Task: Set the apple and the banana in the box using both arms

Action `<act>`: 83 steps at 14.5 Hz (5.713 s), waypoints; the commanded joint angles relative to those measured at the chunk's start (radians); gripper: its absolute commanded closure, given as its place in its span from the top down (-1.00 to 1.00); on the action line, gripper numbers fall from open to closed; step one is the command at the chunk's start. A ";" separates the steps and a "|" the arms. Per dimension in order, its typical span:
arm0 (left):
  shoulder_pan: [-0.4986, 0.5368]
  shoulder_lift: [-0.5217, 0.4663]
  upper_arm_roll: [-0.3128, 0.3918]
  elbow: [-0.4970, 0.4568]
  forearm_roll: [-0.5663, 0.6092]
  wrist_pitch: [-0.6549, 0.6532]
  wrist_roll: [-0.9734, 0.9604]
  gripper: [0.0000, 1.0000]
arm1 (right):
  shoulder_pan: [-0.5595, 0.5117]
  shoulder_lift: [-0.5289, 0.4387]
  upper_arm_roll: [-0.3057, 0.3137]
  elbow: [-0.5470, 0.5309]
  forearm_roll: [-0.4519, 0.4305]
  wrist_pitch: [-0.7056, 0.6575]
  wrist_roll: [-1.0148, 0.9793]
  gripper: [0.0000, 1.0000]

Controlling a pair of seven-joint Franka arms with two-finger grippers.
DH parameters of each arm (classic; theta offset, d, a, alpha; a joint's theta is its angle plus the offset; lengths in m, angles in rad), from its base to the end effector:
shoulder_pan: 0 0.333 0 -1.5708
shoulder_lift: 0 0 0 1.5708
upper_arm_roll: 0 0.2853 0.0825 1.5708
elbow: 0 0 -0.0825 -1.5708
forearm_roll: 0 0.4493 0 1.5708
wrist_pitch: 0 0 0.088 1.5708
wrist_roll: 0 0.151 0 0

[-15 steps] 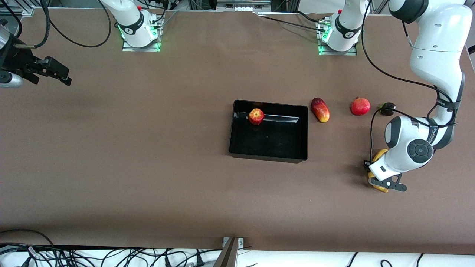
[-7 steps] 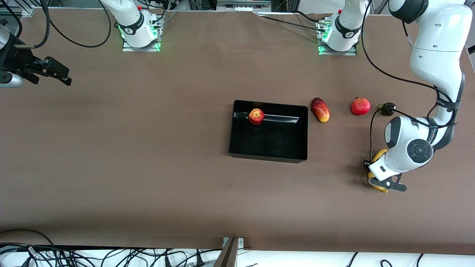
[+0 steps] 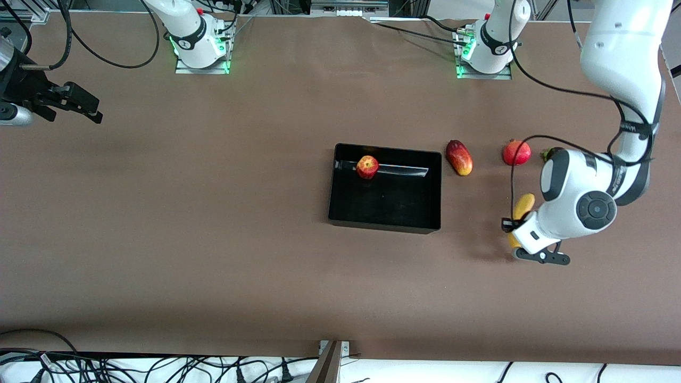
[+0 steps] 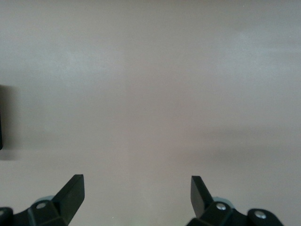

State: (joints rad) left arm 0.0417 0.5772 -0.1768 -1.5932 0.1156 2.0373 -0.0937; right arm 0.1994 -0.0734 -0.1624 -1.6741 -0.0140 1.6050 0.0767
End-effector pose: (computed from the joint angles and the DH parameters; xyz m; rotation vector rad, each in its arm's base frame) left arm 0.7065 -0.0790 0.1855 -3.1173 0.1211 0.1902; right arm 0.6015 0.0180 0.5414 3.1391 -0.0610 0.0054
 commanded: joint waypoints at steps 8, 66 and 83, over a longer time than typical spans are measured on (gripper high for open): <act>-0.313 -0.094 0.010 -0.031 -0.151 -0.077 -0.587 -1.00 | -0.006 0.010 0.009 0.020 -0.014 0.001 0.002 1.00; 0.027 -0.605 -0.016 -0.074 -0.123 -0.509 0.017 1.00 | -0.006 0.010 0.009 0.020 -0.015 0.001 0.002 1.00; 0.099 -0.668 0.000 -0.040 -0.090 -0.525 0.206 1.00 | -0.006 0.010 0.009 0.020 -0.015 0.001 0.002 1.00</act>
State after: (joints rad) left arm 0.1435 -0.0867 -0.1750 -1.6435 0.0323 1.5135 0.1058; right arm 0.1994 -0.0709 -0.1619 -1.6724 -0.0140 1.6094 0.0767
